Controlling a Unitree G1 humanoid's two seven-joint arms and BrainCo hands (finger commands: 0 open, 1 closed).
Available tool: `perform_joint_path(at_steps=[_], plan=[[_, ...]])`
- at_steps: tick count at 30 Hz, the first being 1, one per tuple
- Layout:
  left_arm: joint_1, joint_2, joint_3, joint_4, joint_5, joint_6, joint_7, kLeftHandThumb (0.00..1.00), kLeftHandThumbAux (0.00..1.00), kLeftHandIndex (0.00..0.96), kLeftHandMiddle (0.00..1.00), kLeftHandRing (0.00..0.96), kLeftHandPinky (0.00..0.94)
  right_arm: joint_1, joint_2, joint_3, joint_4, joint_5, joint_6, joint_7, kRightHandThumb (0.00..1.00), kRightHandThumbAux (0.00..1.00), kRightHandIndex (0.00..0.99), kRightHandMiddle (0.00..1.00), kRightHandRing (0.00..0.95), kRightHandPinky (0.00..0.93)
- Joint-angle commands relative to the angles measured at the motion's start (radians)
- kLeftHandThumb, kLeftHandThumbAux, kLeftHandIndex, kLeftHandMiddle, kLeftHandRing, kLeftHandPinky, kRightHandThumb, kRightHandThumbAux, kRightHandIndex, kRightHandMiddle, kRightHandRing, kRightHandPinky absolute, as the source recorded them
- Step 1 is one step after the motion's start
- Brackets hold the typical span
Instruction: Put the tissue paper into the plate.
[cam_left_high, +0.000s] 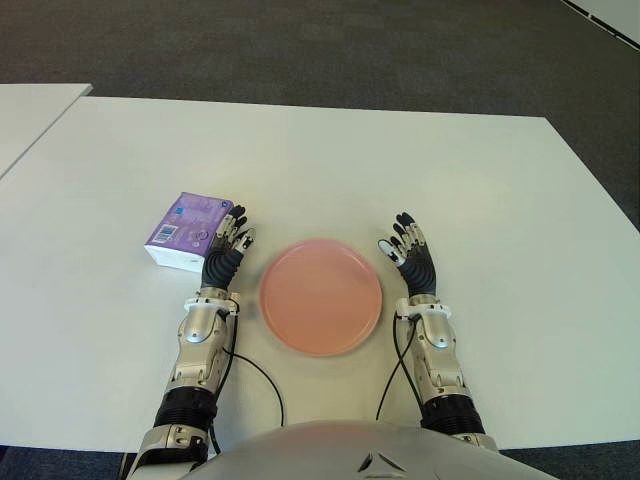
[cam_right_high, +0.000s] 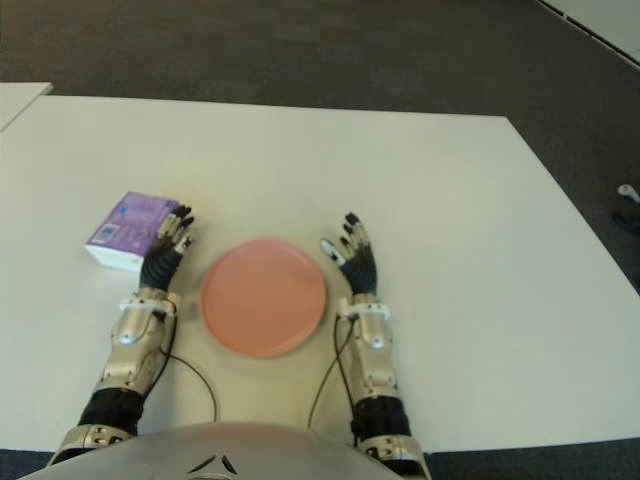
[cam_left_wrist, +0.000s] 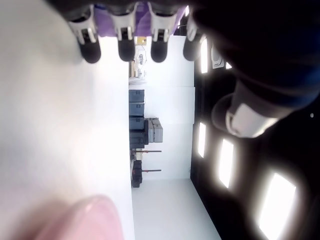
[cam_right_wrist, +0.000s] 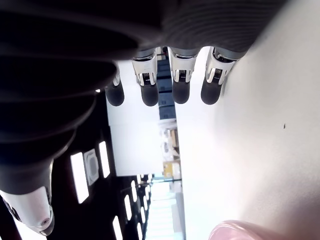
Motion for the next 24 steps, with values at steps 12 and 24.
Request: perform_joint_path(at_steps=[12,24], plan=[[0.019,0.031,0.008,-0.050,0.039,0.066,0.032,0.000,0.545,0.000,0.000,0.000,0.000,0.035,0.001,-0.004,0.072,-0.008,0.040,-0.012,0.000,0.643,0.000,0.000,0.000,0.000],[0.003,0.152,0.042,-0.557,0.169,0.303,0.048,0.000,0.553,0.000,0.000,0.000,0.000,0.014,0.002,-0.006,0.102,0.000,0.030,-0.007,0.000,0.623,0.000,0.000,0.000,0.000]])
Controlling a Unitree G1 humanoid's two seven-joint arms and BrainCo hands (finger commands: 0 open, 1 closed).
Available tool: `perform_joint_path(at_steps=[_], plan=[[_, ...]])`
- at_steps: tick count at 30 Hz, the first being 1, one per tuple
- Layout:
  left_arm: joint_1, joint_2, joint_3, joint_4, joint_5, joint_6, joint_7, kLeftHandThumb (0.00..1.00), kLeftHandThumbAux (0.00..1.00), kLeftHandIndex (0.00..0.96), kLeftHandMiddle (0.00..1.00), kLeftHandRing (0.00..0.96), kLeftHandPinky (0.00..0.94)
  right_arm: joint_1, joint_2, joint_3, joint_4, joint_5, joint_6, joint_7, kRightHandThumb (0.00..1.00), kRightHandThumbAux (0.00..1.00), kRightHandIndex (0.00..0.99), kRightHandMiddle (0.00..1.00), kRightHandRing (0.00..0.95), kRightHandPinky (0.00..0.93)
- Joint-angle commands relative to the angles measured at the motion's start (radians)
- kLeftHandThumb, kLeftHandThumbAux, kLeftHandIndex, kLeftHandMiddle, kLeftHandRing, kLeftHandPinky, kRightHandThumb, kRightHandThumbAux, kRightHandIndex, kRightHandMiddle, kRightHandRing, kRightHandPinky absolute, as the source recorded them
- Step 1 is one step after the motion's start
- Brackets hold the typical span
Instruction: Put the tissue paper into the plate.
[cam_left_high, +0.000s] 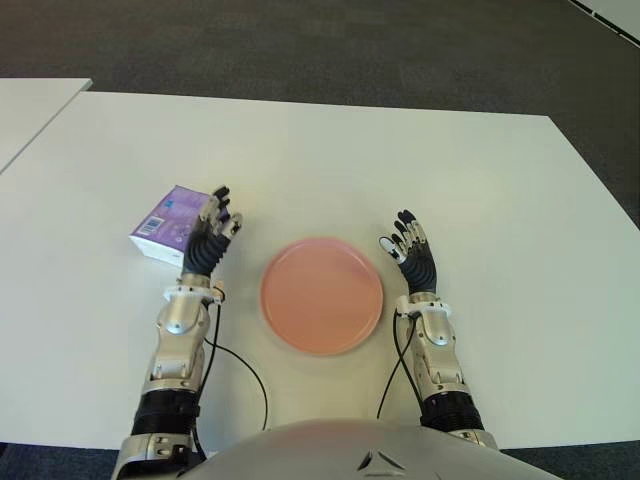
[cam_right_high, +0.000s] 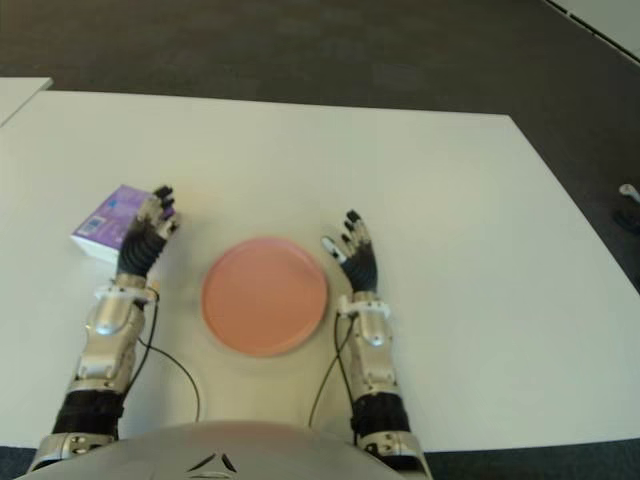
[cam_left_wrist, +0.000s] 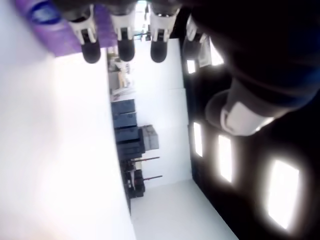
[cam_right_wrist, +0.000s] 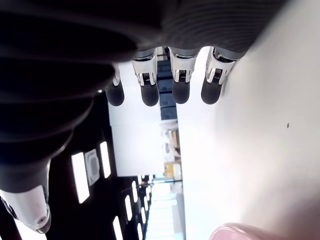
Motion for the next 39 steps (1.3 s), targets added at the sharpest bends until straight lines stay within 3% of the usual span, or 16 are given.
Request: perform_joint_path(at_steps=[1,4,9,16,22,26,32,39], plan=[[-0.037,0.073,0.025,-0.188,0.068,0.090,0.006,0.000,0.551,0.000,0.000,0.000,0.000,0.037,0.005,-0.006,0.092,0.002,0.052,-0.003,0.000,0.623,0.000,0.000,0.000,0.000],[-0.055,0.094,0.038,-0.208,0.084,0.091,0.012,0.000,0.545,0.000,0.000,0.000,0.000,0.029,0.005,-0.006,0.102,0.003,0.050,-0.002,0.000,0.623,0.000,0.000,0.000,0.000],[-0.102,0.161,0.064,-0.214,0.158,0.007,0.040,0.000,0.541,0.000,0.000,0.000,0.000,0.018,0.004,-0.006,0.123,0.002,0.043,0.000,0.000,0.622,0.000,0.000,0.000,0.000],[-0.102,0.211,0.076,-0.259,0.259,-0.024,0.068,0.000,0.576,0.000,0.000,0.000,0.000,0.008,0.003,-0.010,0.155,0.005,0.018,0.006,0.000,0.621,0.000,0.000,0.000,0.000],[-0.129,0.286,0.095,-0.224,0.353,-0.056,0.095,0.000,0.608,0.000,0.000,0.000,0.000,0.005,0.005,-0.011,0.168,0.008,0.005,0.010,0.000,0.620,0.000,0.000,0.000,0.000],[-0.152,0.348,0.104,-0.237,0.432,0.013,0.075,0.001,0.594,0.000,0.000,0.000,0.000,0.006,0.005,-0.008,0.167,0.007,0.008,0.012,0.000,0.617,0.000,0.000,0.000,0.000],[-0.150,0.383,0.100,-0.332,0.564,0.121,0.071,0.022,0.548,0.000,0.000,0.000,0.000,0.005,0.006,-0.009,0.169,0.011,0.012,0.017,0.000,0.616,0.000,0.000,0.000,0.000],[-0.112,0.424,0.026,-0.320,0.821,0.182,0.110,0.022,0.501,0.000,0.000,0.000,0.000,0.003,0.010,-0.004,0.164,0.011,0.022,0.021,0.002,0.623,0.000,0.000,0.000,0.000]])
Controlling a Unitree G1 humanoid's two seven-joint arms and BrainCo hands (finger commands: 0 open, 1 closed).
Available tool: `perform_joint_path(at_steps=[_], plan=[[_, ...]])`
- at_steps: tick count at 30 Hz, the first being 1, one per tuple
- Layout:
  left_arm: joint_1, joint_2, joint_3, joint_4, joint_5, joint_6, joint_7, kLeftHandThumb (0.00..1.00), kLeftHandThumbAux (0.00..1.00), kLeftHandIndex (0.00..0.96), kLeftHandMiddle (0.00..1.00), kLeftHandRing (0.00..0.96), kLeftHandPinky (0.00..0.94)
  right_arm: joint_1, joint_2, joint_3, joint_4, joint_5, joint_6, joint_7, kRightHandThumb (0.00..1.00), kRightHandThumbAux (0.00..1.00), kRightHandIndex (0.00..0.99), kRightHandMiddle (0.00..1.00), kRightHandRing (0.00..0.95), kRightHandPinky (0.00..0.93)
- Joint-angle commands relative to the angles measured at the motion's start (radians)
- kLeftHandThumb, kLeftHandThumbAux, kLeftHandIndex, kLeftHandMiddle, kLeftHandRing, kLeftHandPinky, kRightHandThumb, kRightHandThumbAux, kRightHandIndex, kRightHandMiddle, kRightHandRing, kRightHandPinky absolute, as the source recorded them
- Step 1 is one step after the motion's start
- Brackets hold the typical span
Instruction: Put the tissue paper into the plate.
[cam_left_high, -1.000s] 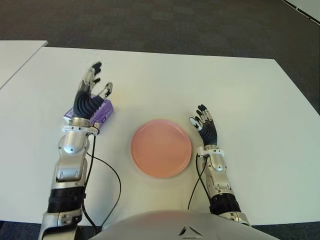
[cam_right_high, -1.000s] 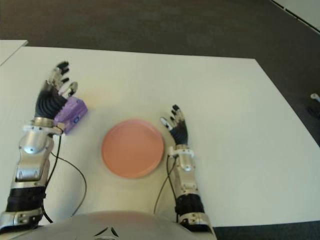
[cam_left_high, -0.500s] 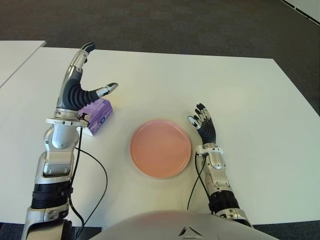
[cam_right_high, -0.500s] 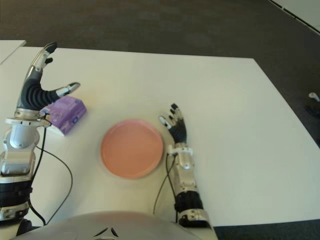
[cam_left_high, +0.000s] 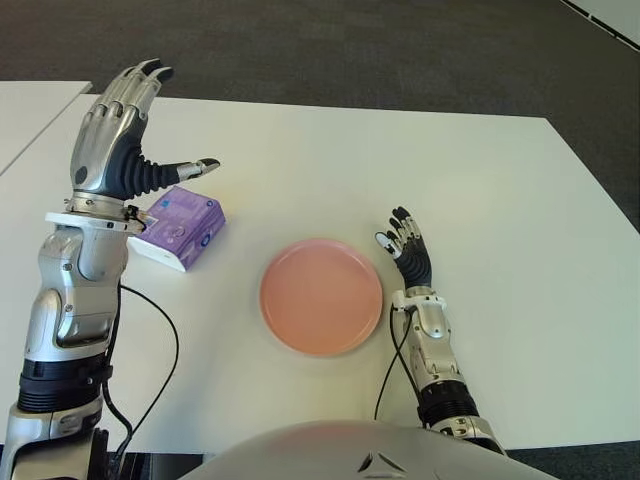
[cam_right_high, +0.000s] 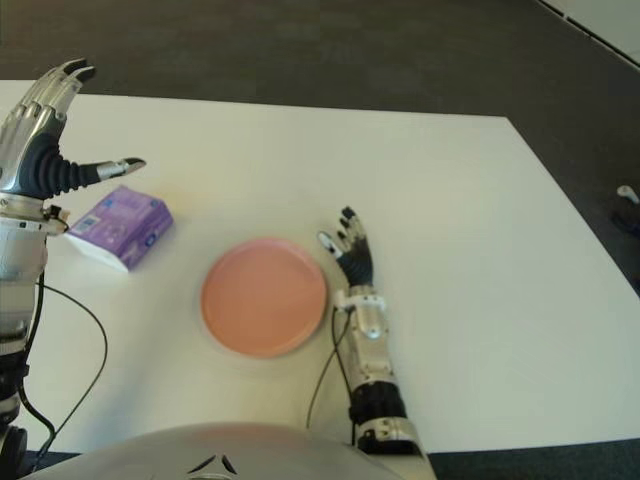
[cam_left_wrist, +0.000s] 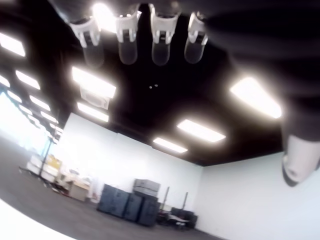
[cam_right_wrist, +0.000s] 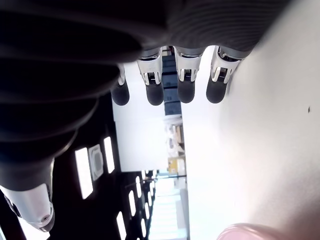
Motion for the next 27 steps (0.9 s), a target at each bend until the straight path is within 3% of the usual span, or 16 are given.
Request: perform_joint_path(at_steps=[1,7,15,27], plan=[[0.043,0.022,-0.072,0.026,0.170,0.041,0.021,0.017,0.492,0.000,0.000,0.000,0.000,0.056,0.010,0.000,0.067,0.007,0.064,0.004,0.003,0.624,0.000,0.000,0.000,0.000],[0.060,0.062,-0.121,0.007,0.277,0.094,-0.071,0.002,0.422,0.000,0.000,0.000,0.000,0.056,0.012,0.002,0.062,0.005,0.068,0.005,0.004,0.626,0.000,0.000,0.000,0.000],[0.077,0.086,-0.218,-0.022,0.473,0.219,-0.311,0.000,0.350,0.000,0.000,0.000,0.000,0.045,0.010,-0.003,0.081,0.010,0.071,0.008,0.004,0.632,0.000,0.000,0.000,0.000],[0.024,0.056,-0.319,0.015,0.601,0.325,-0.555,0.002,0.296,0.000,0.000,0.000,0.000,0.028,0.008,-0.005,0.108,0.013,0.066,0.015,0.004,0.638,0.000,0.000,0.000,0.000]])
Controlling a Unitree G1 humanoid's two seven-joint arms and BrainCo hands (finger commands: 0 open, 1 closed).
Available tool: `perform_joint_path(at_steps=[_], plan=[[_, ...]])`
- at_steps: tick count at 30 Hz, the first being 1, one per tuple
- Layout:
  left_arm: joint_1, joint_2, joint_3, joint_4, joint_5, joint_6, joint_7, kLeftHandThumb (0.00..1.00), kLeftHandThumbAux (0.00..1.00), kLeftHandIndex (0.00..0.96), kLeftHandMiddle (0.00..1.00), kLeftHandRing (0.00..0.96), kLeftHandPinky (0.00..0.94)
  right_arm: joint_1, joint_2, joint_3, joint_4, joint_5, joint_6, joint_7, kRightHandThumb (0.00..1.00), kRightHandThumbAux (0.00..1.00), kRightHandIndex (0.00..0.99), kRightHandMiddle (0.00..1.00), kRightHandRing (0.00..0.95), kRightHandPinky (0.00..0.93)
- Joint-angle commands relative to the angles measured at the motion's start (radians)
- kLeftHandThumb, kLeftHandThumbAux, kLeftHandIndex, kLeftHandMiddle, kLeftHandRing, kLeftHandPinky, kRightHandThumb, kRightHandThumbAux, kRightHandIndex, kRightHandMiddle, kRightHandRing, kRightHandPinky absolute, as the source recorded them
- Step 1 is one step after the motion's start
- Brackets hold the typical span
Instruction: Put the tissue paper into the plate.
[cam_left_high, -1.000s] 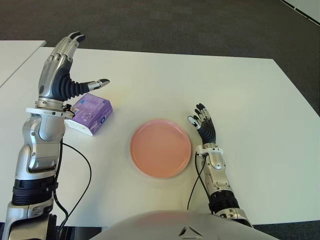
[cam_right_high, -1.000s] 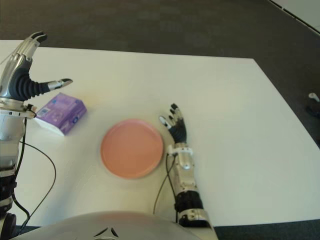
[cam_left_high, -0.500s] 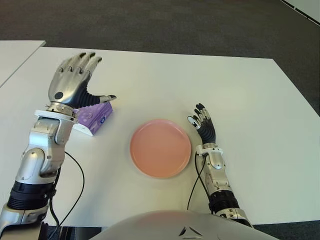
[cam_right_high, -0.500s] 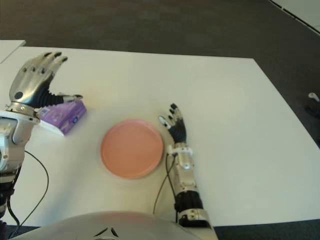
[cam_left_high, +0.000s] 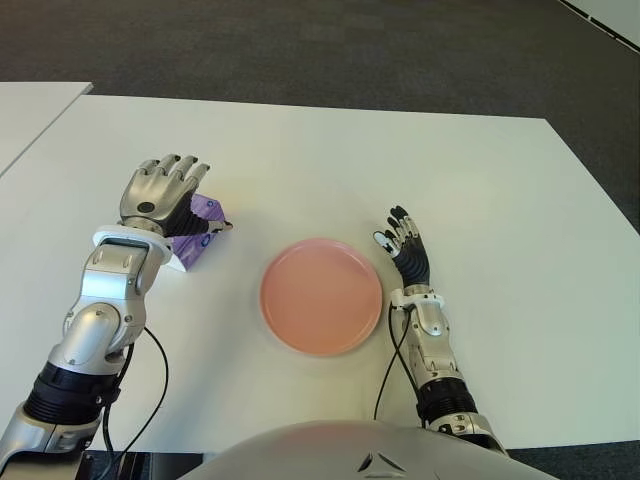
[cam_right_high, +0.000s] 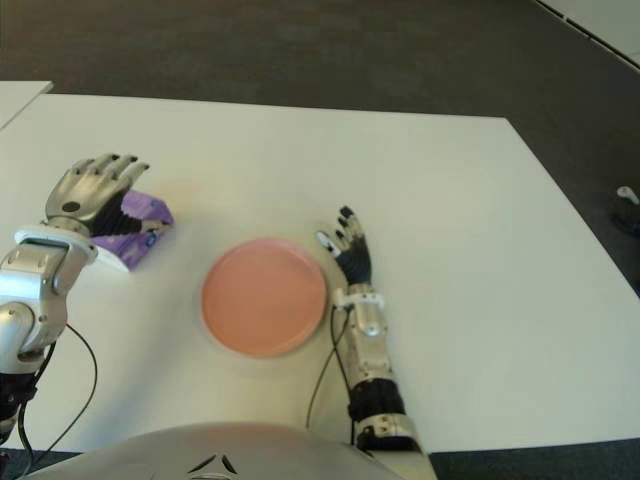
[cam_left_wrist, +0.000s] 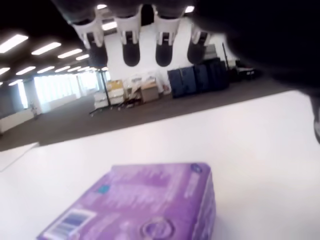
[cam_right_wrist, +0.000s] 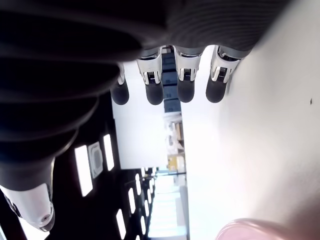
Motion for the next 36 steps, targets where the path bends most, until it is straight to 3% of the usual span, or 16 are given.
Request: perform_joint_path(at_steps=[1,10,23,36], plan=[[-0.023,-0.022,-0.048,0.028,0.047,0.038,-0.079,0.002,0.290,0.000,0.000,0.000,0.000,0.048,0.007,-0.005,0.083,0.008,0.066,0.004,0.004,0.639,0.000,0.000,0.000,0.000],[-0.030,-0.073,-0.109,0.076,0.100,0.099,-0.113,0.000,0.261,0.000,0.000,0.000,0.000,0.043,0.004,-0.008,0.096,0.007,0.060,0.004,0.001,0.636,0.000,0.000,0.000,0.000],[-0.056,-0.105,-0.135,0.134,0.152,0.173,-0.100,0.000,0.251,0.000,0.000,0.000,0.000,0.040,-0.001,-0.015,0.108,0.008,0.048,0.006,0.000,0.624,0.000,0.000,0.000,0.000],[-0.077,-0.138,-0.141,0.249,0.233,0.281,0.124,0.000,0.257,0.000,0.000,0.000,0.000,0.045,-0.005,-0.019,0.100,0.000,0.049,0.004,0.000,0.598,0.000,0.000,0.000,0.000]])
